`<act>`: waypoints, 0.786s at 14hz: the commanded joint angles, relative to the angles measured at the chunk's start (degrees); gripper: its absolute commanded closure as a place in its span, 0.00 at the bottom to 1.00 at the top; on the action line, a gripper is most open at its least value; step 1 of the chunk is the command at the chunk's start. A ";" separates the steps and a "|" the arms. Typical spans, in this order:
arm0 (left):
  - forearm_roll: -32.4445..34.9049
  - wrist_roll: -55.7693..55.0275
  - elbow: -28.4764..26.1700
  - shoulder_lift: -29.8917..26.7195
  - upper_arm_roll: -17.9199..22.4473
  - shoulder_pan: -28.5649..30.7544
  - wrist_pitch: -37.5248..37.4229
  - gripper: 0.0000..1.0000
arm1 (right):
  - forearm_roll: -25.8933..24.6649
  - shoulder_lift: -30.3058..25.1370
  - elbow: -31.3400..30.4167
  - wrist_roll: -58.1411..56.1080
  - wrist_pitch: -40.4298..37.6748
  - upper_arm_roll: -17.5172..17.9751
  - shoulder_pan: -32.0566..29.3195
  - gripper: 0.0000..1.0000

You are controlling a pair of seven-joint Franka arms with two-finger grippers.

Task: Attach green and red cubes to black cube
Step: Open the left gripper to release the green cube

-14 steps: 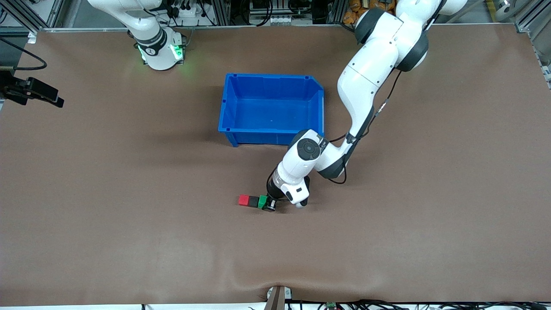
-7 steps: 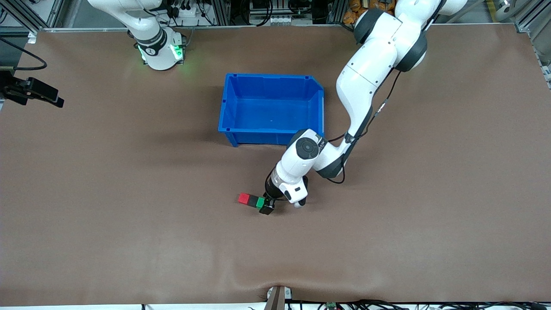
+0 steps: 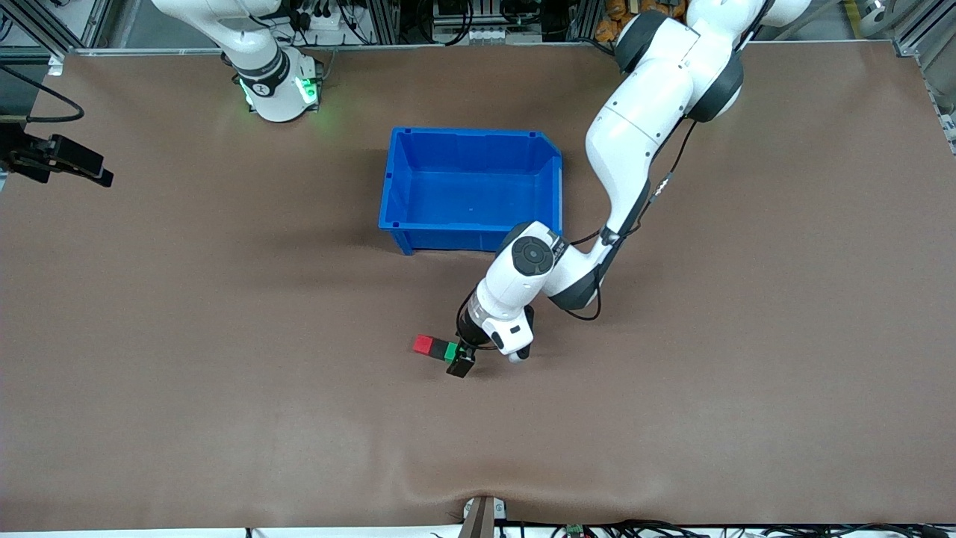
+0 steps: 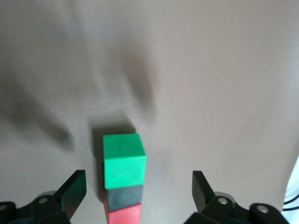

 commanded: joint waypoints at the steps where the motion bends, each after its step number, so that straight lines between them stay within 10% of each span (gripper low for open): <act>1: -0.47 -0.71 0.91 -0.16 0.16 -0.73 -0.57 0.00 | -0.47 0.59 1.28 0.61 -0.74 0.17 0.10 0.00; 11: 2.87 9.73 -0.50 -9.29 0.69 4.71 -9.25 0.00 | -0.47 0.59 1.37 0.61 -0.47 0.17 0.10 0.00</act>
